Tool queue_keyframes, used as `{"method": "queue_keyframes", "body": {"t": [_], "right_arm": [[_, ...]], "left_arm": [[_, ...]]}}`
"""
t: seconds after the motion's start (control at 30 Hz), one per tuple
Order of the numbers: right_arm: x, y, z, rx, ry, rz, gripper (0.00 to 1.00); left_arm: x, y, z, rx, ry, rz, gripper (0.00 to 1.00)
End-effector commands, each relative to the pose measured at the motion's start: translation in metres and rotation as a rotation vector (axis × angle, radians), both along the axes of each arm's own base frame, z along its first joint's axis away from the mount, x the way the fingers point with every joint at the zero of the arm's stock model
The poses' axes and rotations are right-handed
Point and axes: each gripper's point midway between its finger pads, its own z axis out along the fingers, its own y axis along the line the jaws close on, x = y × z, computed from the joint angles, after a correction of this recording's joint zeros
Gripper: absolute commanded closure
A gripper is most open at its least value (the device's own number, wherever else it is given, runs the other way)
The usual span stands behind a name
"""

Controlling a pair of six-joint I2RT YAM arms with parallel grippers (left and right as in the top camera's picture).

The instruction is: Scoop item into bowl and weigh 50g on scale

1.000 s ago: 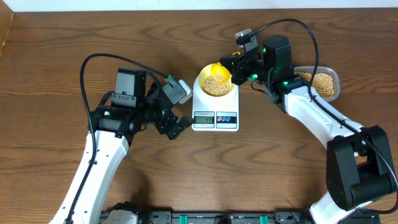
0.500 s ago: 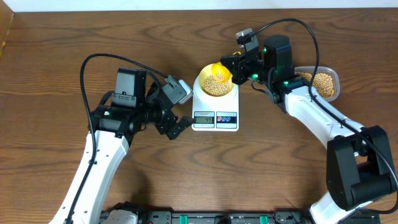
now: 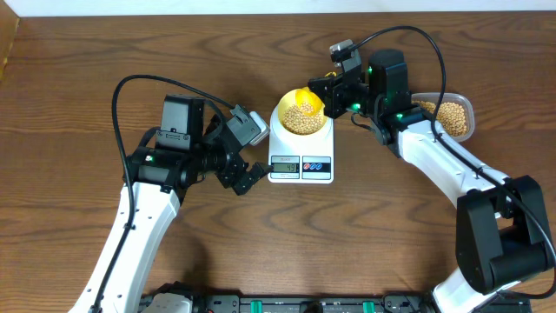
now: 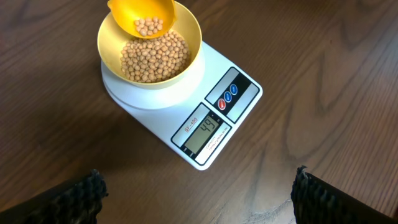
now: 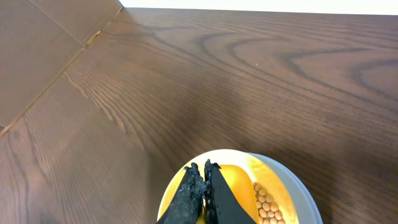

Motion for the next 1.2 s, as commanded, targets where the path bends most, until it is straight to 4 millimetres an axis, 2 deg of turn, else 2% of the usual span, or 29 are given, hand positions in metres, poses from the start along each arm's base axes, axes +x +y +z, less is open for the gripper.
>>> {"method": "queue_keyframes", "body": {"t": [0.0, 0.43, 0.6, 0.7, 0.83, 0.93, 1.03, 1.13, 1.17], "right_arm": [[0.001, -0.003, -0.005, -0.003, 0.013, -0.004, 0.99], [0.001, -0.003, -0.005, -0.020, -0.011, 0.011, 0.99], [-0.014, 0.012, -0.004, -0.007, -0.020, 0.114, 0.99], [-0.004, 0.002, -0.007, -0.036, -0.021, 0.044, 0.99], [-0.013, 0.007, -0.007, -0.037, -0.039, 0.115, 0.99], [-0.003, -0.002, -0.011, -0.062, -0.032, 0.044, 0.99], [-0.011, 0.005, -0.008, -0.040, -0.031, 0.102, 0.99], [-0.002, -0.004, -0.011, -0.071, -0.039, 0.041, 0.99], [-0.005, 0.000, -0.007, -0.029, -0.021, 0.057, 0.99]], "left_arm": [[-0.002, 0.000, -0.004, -0.002, 0.010, -0.013, 0.02], [-0.002, 0.000, -0.004, -0.002, 0.010, -0.012, 0.02], [-0.002, 0.000, -0.004, -0.002, 0.010, -0.013, 0.02], [-0.002, 0.000, -0.004, -0.002, 0.010, -0.013, 0.02], [-0.002, 0.000, -0.004, -0.002, 0.010, -0.012, 0.02], [-0.002, 0.000, -0.004, -0.002, 0.010, -0.013, 0.02], [-0.002, 0.000, -0.004, -0.002, 0.010, -0.013, 0.02], [-0.002, 0.000, -0.004, -0.002, 0.010, -0.013, 0.02], [-0.002, 0.000, -0.004, -0.002, 0.011, -0.012, 0.02]]}}
